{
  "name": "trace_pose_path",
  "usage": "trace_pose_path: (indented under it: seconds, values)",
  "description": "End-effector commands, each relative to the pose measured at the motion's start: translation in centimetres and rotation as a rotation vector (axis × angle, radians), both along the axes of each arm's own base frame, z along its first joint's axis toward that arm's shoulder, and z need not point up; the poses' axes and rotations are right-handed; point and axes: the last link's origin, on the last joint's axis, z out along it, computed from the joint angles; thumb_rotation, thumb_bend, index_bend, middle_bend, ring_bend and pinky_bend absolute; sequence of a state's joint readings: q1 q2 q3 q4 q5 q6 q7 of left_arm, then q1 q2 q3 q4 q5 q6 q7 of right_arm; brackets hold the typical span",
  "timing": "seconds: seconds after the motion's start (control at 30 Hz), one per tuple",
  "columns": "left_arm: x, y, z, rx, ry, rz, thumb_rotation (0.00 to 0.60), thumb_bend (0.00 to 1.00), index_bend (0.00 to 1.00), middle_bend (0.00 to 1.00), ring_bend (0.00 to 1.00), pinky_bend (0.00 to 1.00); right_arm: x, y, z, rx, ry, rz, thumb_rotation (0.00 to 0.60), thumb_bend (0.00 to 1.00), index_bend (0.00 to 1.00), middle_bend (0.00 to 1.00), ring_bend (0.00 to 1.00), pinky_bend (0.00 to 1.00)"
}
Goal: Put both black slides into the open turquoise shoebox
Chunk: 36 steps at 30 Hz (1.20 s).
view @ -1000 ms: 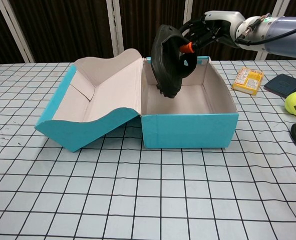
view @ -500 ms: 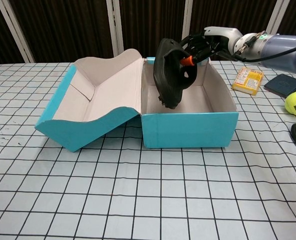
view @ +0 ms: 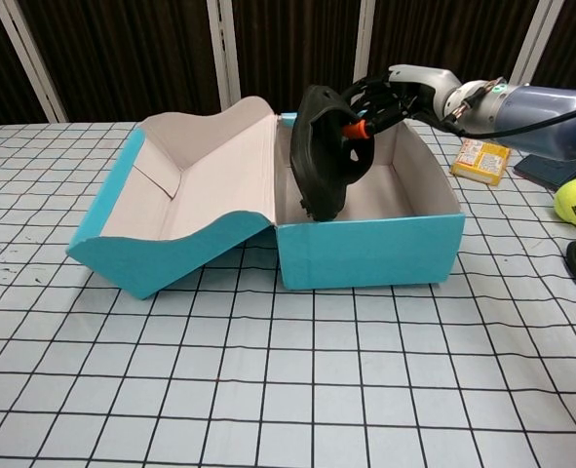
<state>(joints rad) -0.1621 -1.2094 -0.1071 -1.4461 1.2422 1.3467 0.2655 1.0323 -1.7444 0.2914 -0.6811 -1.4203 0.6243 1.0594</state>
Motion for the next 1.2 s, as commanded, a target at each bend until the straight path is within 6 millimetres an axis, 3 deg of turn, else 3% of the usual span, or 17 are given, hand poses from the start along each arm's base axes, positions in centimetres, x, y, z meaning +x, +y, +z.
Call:
trace_pose_path:
  seconds: [0.03, 0.4, 0.7, 1.2]
  values:
    - [0.0, 0.0, 0.0, 0.0, 0.0, 0.0, 0.6, 0.28, 0.11, 0.0, 0.0, 0.09, 0.2, 0.0, -0.1, 0.0, -0.006, 0.008, 0.6, 0.31, 0.42, 0.49, 0.3, 0.0]
    - [0.0, 0.0, 0.0, 0.0, -0.003, 0.0, 0.6, 0.28, 0.11, 0.0, 0.0, 0.09, 0.4, 0.1, -1.1, 0.011, -0.012, 0.006, 0.6, 0.31, 0.42, 0.49, 0.3, 0.0]
    - [-0.1, 0.0, 0.1, 0.0, 0.0, 0.003, 0.6, 0.28, 0.11, 0.0, 0.0, 0.09, 0.4, 0.1, -0.7, -0.005, -0.008, 0.031, 0.6, 0.31, 0.44, 0.49, 0.3, 0.0]
    - [0.0, 0.0, 0.0, -0.005, -0.002, -0.002, 0.6, 0.28, 0.11, 0.0, 0.0, 0.09, 0.2, 0.1, -1.9, -0.013, 0.134, 0.064, 0.6, 0.31, 0.49, 0.5, 0.3, 0.0]
